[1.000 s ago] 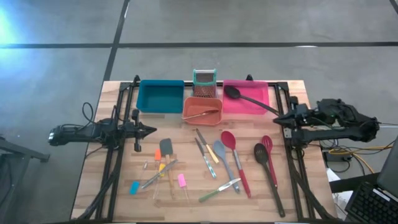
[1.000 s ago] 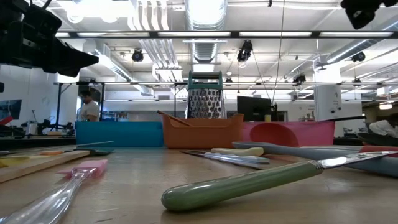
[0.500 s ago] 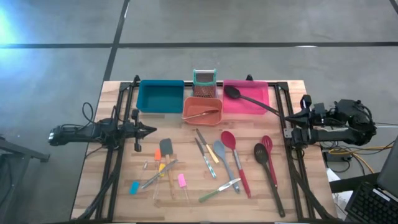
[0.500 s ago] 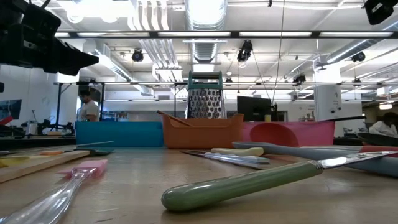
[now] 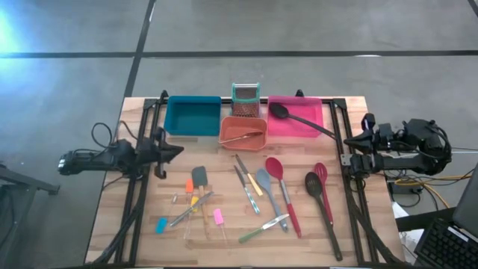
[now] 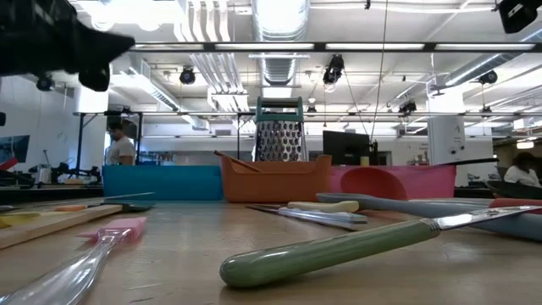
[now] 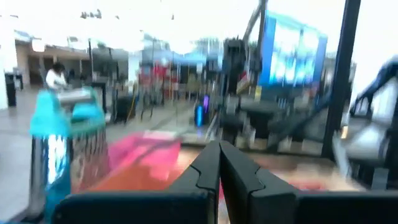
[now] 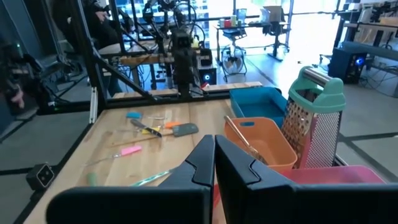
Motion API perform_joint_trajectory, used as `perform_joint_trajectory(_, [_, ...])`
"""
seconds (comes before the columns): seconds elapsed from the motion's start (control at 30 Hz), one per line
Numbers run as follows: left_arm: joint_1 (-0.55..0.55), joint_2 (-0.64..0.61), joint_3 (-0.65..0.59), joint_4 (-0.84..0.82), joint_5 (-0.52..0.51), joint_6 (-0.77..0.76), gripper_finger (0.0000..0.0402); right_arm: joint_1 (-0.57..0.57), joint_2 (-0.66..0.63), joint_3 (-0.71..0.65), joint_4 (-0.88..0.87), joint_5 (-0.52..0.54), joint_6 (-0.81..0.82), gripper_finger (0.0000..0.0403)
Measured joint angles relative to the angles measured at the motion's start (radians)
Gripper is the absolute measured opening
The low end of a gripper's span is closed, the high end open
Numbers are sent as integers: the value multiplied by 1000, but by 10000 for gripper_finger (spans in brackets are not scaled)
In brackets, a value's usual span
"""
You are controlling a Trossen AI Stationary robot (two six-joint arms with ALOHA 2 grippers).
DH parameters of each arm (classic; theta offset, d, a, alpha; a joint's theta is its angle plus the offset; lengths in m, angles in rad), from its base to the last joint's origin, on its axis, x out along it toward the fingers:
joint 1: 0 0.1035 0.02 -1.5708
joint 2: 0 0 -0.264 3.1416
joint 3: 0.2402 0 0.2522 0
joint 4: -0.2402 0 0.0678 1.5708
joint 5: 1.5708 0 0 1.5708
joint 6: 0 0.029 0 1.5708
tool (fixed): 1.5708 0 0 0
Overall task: Pick & Place Kitchen Items
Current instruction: Put the pink spatula into the blue bin
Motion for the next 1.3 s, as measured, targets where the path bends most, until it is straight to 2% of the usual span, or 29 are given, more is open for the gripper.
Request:
perform_joint_trajectory(0.27, [0, 0, 2, 340, -18, 11, 14, 0, 4, 0, 0, 0, 0, 8])
perform_joint_trajectory(0.47, [0, 0, 3, 555, -18, -111, 14, 0, 4, 0, 0, 0, 0, 8])
perform_joint_trajectory(0.63, [0, 2, 5, 696, -29, -134, 14, 0, 4, 0, 0, 0, 0, 8])
perform_joint_trajectory(0.7, [0, 7, 27, 697, -3, -151, 14, 0, 4, 0, 0, 0, 0, 8])
perform_joint_trajectory(0.8, [-1, 38, 103, 591, 56, -155, 14, 0, 4, 0, 0, 0, 0, 8])
perform_joint_trajectory(0.87, [-1, 82, 181, 437, 68, -160, 14, 0, 4, 0, 0, 0, 0, 8])
perform_joint_trajectory(1.07, [-1, 311, 500, -61, 100, -161, 14, 0, 4, 0, 0, 0, 0, 8])
perform_joint_trajectory(1.3, [-2, 567, 838, -407, 241, -112, 14, 0, 4, 0, 0, 0, 0, 8])
